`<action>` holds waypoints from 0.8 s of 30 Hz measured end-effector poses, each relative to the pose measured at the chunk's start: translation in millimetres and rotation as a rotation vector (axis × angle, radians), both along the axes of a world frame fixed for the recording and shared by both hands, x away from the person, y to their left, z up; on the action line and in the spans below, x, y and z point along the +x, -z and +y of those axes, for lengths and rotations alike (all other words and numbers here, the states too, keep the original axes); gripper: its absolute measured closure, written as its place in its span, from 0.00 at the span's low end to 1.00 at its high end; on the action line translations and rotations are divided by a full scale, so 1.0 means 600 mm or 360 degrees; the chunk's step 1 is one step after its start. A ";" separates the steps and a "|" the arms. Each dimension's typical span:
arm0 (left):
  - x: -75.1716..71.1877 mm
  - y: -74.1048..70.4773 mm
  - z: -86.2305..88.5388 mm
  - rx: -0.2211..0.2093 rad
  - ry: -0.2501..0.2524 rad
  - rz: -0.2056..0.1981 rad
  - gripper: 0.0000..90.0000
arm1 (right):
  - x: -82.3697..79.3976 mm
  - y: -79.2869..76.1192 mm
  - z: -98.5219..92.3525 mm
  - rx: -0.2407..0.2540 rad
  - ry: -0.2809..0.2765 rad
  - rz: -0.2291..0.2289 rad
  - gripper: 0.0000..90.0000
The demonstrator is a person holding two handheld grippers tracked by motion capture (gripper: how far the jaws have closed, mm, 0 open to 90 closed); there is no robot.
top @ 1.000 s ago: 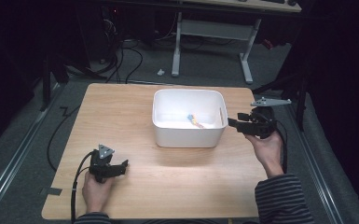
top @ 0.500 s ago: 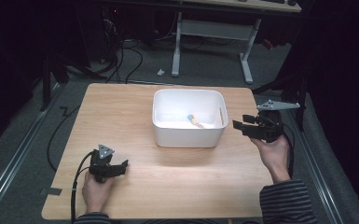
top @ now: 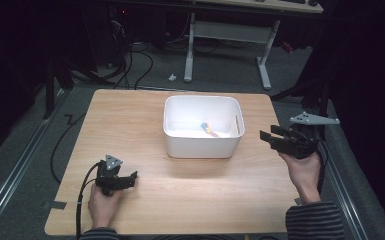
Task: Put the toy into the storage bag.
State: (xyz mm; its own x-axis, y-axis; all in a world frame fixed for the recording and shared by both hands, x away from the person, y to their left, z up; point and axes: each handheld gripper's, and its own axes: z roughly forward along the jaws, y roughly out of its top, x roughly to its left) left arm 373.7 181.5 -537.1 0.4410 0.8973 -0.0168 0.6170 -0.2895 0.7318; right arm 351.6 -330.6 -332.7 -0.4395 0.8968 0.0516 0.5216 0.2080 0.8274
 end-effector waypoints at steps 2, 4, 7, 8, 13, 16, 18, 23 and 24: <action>0.000 0.000 0.000 0.0000 0.0000 0.0000 0.19 | -0.010 -0.001 -0.007 0.0010 0.0016 -0.0011 0.56; 0.000 0.000 0.000 0.0000 0.0000 0.0000 0.19 | -0.016 0.000 -0.012 0.0012 0.0021 -0.0012 0.56; 0.000 0.000 0.000 0.0000 0.0000 0.0000 0.19 | -0.026 0.001 -0.017 0.0004 0.0035 -0.0023 0.56; 0.000 0.000 0.000 0.0000 0.0000 0.0000 0.19 | -0.029 0.001 -0.018 0.0005 0.0033 -0.0033 0.56; 0.000 0.000 0.000 0.0000 0.0000 0.0000 0.19 | -0.038 0.014 -0.024 0.0027 0.0041 -0.0033 0.56; 0.000 0.000 0.000 0.0000 0.0000 0.0000 0.19 | -0.044 0.024 -0.027 0.0021 0.0053 -0.0029 0.56; 0.000 0.000 0.000 -0.0001 -0.0001 -0.0001 0.19 | -0.048 0.032 -0.026 -0.0026 0.0066 -0.0020 0.56; 0.000 0.000 0.000 0.0003 0.0000 -0.0001 0.19 | -0.052 0.054 -0.030 -0.0026 0.0084 0.0009 0.56; 0.000 0.000 0.000 0.0003 0.0000 0.0000 0.19 | -0.053 0.058 -0.030 -0.0020 0.0087 0.0009 0.56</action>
State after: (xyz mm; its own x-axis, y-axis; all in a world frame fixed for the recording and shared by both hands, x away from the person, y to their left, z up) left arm 373.7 181.4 -537.1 0.4410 0.8974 -0.0151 0.6168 -0.2909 0.7314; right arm 319.7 -348.9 -367.5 -0.3896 0.9200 0.0425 0.5372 0.1896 0.8219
